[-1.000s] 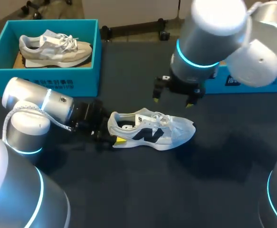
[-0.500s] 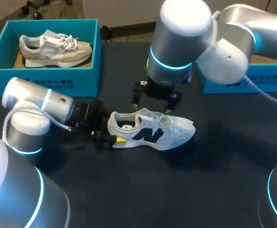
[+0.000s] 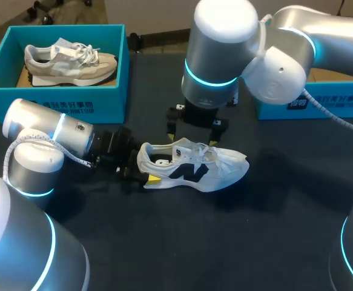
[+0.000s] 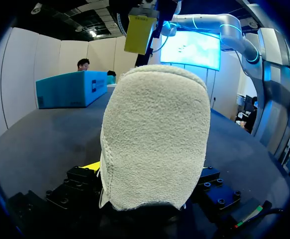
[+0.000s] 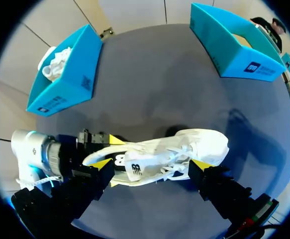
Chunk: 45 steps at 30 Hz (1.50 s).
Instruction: Take the shoe out of the shoebox, open the shoe tongue, remove and reinsert the insole, then place the shoe into the shoebox
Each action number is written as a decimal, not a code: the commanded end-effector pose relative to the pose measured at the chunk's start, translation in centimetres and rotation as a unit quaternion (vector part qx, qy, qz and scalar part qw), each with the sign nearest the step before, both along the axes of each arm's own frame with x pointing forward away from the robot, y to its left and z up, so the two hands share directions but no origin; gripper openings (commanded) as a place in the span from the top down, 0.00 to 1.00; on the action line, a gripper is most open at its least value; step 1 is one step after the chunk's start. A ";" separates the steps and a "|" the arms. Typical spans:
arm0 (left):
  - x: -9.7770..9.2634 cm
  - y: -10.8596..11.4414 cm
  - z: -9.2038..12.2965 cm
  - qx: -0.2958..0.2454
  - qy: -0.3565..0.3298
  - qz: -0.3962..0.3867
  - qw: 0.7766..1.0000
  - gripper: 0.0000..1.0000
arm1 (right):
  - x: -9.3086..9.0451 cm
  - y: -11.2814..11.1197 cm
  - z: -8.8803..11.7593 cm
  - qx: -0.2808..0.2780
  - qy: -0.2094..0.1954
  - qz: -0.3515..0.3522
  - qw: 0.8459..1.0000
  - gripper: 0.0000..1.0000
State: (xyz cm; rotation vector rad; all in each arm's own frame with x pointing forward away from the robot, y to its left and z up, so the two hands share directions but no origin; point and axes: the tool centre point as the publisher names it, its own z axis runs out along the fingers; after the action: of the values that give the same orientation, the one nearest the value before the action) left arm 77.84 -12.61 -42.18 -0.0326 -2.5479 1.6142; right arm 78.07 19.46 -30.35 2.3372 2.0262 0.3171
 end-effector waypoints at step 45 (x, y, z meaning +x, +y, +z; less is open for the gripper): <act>0.1 -0.2 -0.4 0.002 0.000 0.001 1.000 1.00 | -0.8 2.6 -4.8 -0.166 0.042 -0.014 0.985 0.00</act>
State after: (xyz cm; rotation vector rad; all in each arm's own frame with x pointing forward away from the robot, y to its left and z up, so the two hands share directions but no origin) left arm 77.83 -12.62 -42.17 -0.0328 -2.5478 1.6142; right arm 77.66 21.28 -34.82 2.1959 1.9377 -0.1122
